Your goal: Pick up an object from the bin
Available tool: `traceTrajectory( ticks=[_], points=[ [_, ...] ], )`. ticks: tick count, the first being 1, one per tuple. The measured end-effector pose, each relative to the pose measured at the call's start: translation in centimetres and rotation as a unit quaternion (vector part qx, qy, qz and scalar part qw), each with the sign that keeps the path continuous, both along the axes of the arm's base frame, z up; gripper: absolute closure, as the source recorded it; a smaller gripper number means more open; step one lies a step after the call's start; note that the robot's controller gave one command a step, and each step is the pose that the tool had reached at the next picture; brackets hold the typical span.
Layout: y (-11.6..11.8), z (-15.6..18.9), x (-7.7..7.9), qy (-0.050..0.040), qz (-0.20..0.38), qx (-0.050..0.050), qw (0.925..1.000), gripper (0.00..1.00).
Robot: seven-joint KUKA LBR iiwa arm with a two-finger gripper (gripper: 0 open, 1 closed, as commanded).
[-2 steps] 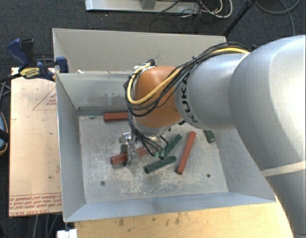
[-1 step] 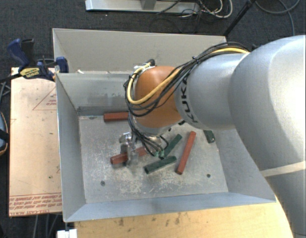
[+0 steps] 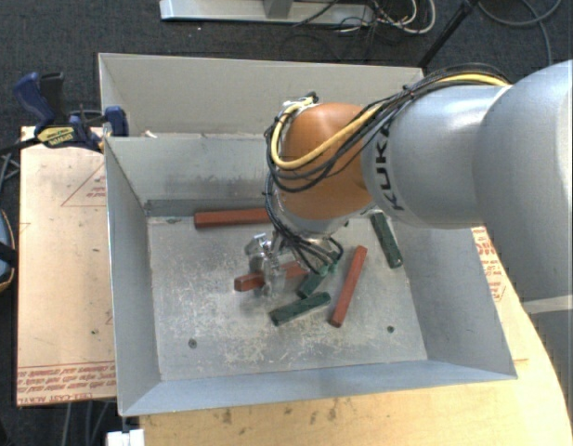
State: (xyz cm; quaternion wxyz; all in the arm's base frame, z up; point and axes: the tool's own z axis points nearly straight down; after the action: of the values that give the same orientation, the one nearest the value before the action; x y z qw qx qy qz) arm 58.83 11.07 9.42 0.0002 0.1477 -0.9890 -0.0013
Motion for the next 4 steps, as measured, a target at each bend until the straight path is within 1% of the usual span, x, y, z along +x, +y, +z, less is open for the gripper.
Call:
traceTrajectory(
  ticks=[1, 2, 3, 4],
  points=[
    [1.9, 6.3, 0.2, 0.0003, -0.009, -0.002, 1.0, 1.0],
    [-1.2, 11.7, 1.5, -0.0022, 0.027, 0.0, 0.9996, 0.0],
    [-1.2, 11.7, 1.4, -0.0019, 0.027, 0.0, 0.9996, 0.0],
    [-2.3, 8.6, 0.0, -0.004, 0.072, 0.0, 0.9974, 0.0]
  ],
)
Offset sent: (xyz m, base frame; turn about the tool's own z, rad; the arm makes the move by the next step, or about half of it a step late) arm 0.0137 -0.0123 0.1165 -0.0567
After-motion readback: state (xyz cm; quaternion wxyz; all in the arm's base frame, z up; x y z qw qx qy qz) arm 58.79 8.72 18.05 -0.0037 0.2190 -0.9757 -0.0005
